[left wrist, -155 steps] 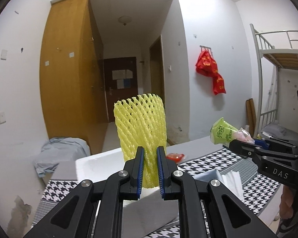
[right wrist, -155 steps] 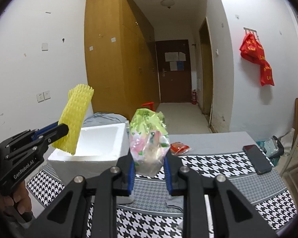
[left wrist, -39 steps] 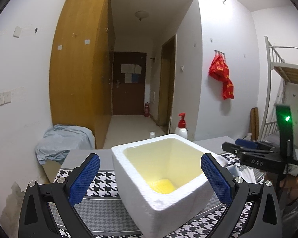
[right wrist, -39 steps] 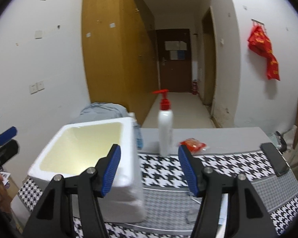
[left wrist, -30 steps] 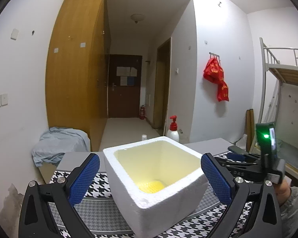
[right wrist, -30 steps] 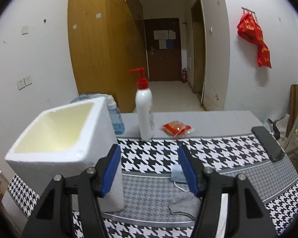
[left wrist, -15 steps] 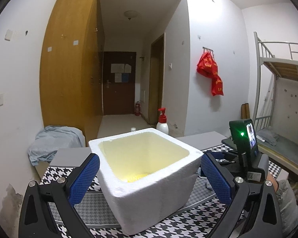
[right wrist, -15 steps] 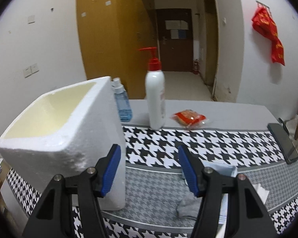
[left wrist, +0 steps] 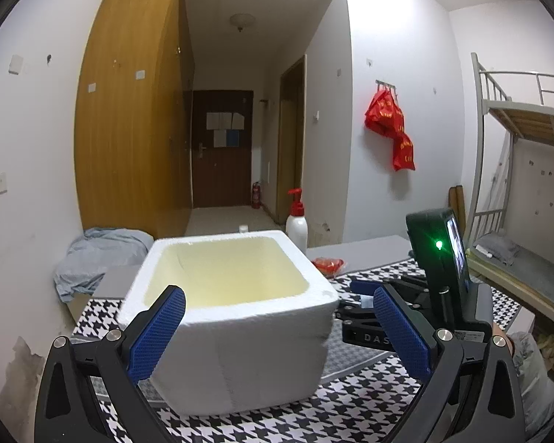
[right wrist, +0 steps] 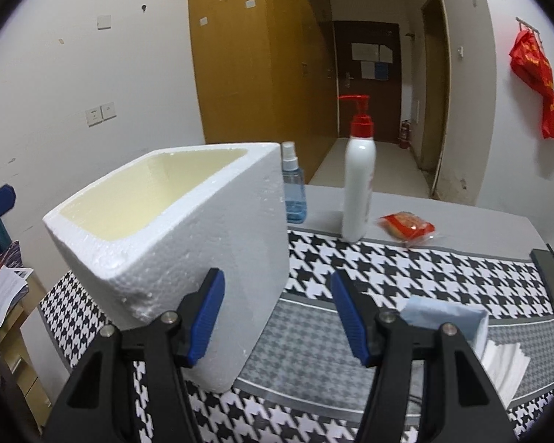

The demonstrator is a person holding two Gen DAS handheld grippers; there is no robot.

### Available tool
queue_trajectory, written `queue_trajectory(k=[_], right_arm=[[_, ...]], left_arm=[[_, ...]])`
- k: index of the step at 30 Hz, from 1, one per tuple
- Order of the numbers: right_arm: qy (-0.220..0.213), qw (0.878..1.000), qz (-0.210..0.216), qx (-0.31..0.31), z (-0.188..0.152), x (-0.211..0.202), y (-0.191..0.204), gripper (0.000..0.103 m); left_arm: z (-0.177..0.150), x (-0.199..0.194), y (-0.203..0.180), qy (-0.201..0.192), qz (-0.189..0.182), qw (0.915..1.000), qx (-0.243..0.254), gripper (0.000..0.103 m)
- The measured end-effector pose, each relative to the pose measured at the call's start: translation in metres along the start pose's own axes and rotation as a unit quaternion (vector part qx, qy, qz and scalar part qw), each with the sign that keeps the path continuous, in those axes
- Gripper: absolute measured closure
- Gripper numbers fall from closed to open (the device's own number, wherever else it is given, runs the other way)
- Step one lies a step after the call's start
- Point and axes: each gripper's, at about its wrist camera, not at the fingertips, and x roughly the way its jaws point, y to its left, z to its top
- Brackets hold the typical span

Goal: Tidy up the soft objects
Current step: 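Move both grippers back from the box toward the face masks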

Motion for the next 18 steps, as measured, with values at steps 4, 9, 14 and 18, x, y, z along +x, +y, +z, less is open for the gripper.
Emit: queue_trajectory(k=[4, 9, 14, 18], right_arm=[[-0.002, 1.000, -0.002, 0.000, -0.003, -0.006, 0.001, 0.038], [-0.005, 0.999, -0.013, 0.029, -0.016, -0.026, -0.010, 0.035], [-0.012, 0.999, -0.029, 0.038, -0.035, -0.050, -0.021, 0.029], [-0.026, 0.998, -0.054, 0.037, -0.047, -0.070, -0.027, 0.018]], left_arm=[[-0.006, 0.003, -0.003, 0.011, 0.000, 0.9999, -0.008, 0.001], [-0.016, 0.009, -0.012, 0.024, -0.006, 0.9996, -0.015, 0.001], [-0.029, 0.014, -0.027, 0.030, -0.016, 0.9993, -0.019, 0.001], [-0.036, 0.017, -0.039, 0.030, -0.021, 0.9991, -0.023, 0.001]])
